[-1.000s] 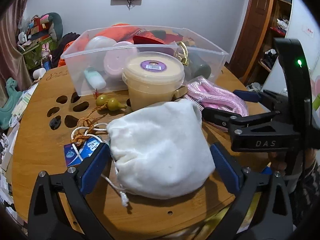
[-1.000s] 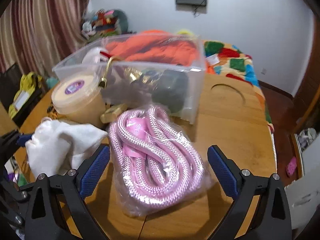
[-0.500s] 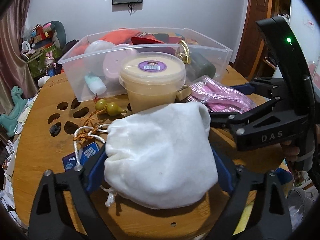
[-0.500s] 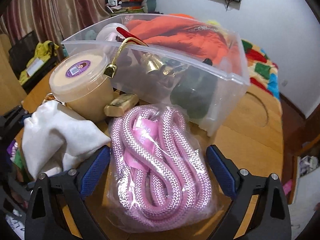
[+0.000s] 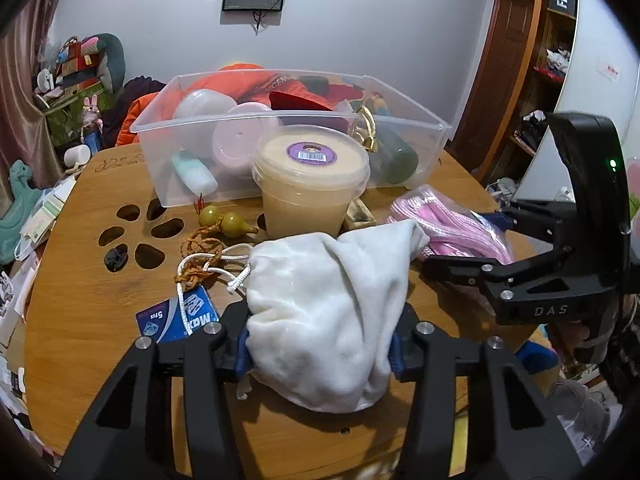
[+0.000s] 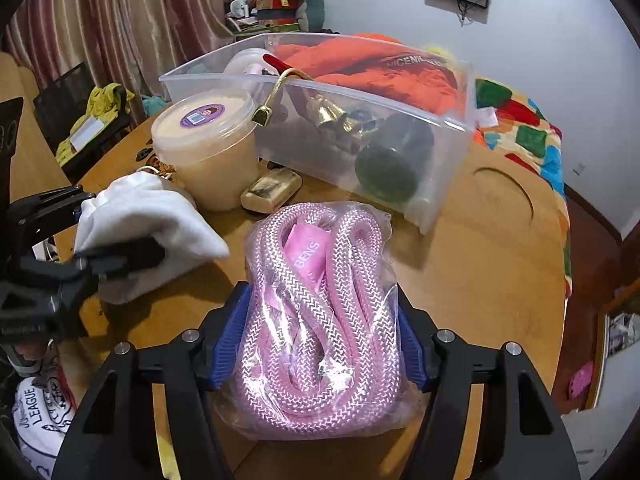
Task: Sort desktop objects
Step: 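Lift the pouch and rope bag and carry both over the clear box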
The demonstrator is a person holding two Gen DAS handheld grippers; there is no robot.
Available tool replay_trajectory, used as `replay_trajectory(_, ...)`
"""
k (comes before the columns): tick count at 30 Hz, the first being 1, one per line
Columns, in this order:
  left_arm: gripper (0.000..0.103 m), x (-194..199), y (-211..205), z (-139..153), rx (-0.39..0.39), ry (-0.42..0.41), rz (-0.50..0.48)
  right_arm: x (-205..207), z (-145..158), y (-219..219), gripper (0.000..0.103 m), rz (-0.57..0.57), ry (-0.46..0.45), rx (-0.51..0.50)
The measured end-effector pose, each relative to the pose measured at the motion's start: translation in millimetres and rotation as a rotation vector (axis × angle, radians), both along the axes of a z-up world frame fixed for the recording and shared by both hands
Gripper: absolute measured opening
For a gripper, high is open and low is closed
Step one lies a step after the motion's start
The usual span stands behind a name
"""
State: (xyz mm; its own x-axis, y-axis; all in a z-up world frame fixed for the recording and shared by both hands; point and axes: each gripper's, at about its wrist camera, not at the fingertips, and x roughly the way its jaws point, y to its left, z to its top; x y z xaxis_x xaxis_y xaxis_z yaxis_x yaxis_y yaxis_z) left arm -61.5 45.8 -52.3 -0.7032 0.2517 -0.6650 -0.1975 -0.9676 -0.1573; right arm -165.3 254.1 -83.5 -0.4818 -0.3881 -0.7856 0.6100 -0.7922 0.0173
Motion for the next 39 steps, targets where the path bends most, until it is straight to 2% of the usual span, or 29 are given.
replay_trajectory(4, 0.048, 4, -2, 2, 0.019, -0.003, 0.005, 5, 6, 10, 0.059, -0.032, -0.011, -0.058)
replay_trajectory(7, 0.047, 9, -3, 6, 0.04, 0.004, -0.002, 8, 11, 14, 0.051, -0.044, -0.025, -0.098)
replay_trajectory(16, 0.047, 18, -15, 27, 0.058, 0.062, 0.009, 23, 16, 9, 0.048, -0.044, 0.01, -0.085)
replay_trajectory(25, 0.047, 22, -26, 57, 0.072, 0.144, 0.028, 31, 45, 10, 0.047, -0.051, 0.067, -0.143)
replay_trajectory(39, 0.047, -15, -35, 94, 0.047, 0.225, 0.041, 18, 83, 13, 0.047, -0.076, 0.14, -0.228)
